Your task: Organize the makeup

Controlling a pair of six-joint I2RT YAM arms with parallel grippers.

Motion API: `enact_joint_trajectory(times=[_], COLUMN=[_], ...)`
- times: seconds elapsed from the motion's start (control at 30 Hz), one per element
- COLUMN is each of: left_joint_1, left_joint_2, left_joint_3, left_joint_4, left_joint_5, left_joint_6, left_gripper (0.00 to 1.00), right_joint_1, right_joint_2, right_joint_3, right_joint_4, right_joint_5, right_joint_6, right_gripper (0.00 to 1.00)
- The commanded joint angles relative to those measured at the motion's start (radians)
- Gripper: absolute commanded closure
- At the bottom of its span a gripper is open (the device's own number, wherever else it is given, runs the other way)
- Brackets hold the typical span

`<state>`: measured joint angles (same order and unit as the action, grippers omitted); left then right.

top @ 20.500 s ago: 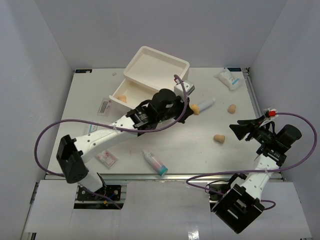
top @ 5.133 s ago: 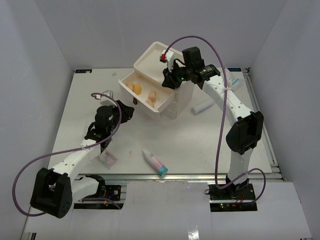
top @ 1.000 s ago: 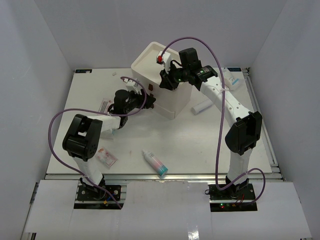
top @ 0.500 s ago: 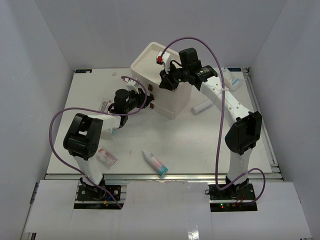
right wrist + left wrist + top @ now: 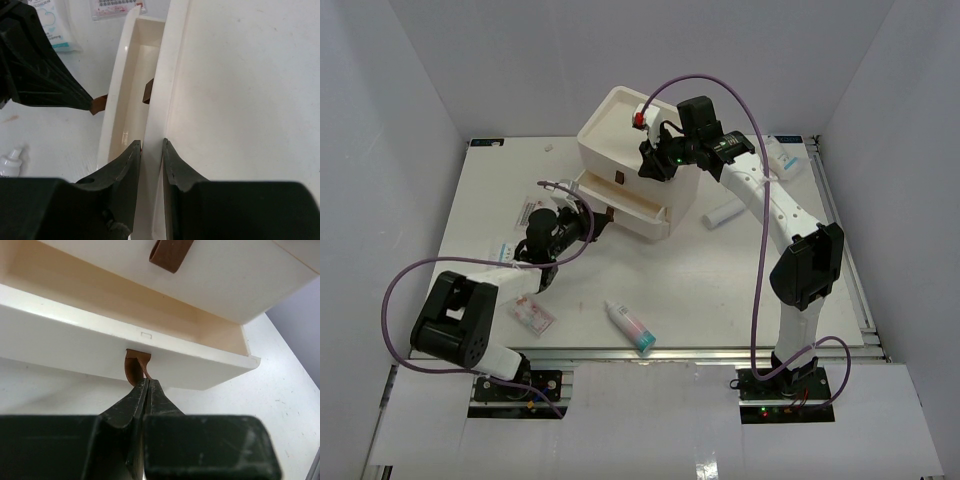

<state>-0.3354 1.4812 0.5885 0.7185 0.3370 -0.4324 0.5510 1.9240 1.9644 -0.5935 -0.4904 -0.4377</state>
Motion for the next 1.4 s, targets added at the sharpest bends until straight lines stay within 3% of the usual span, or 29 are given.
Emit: enact_joint_trajectory(times=[0.0,0.5,0.63,0.87,0.97,1.2,1.37], left_joint_1=[-0.004,-0.005,-0.005,-0.005,-0.005,-0.005,-0.004], left_joint_2=[-0.149,-0.338,-0.365,-0.477,-0.525,-0.66,-0.701], left_joint_3=[-0.088,-0.196,-0.206,-0.165,-0.112,-0.003,0.055], left_joint_4=[-0.019,-0.085,-0.104,-0.232,-0.325,-0.541,-0.681], left_joint_5=[0.01,0.008,0.008,-0.02,-0.021,-0.028,0.028], left_joint_6=[-0.03,-0.092,-0.101,-0.114,-0.114,-0.097,-0.079], left_gripper=[0.89,0.89,0.88,0.37,0.23,0.03,0.02], right_joint_1=[0.032,0.023,0.021,0.021,0.021,0.017,-0.001], right_joint_2=[0.043,0.063,0.055,-0.026,-0.073,-0.22,-0.35], right_joint_3=[-0.02,0.0,0.004,0.023,0.025,-0.102,-0.296], right_joint_4=[-0.141,-0.143,-0.146,-0.148,-0.15,-0.128,-0.07], right_joint_5=[-0.063,-0.043,-0.04,-0.017,0.031,0.074,0.111], right_joint_6=[0.001,-0.003,-0.007,-0.032,-0.054,-0.098,-0.131], right_gripper=[0.84,0.81,0.74,0.39,0.31,0.3,0.29])
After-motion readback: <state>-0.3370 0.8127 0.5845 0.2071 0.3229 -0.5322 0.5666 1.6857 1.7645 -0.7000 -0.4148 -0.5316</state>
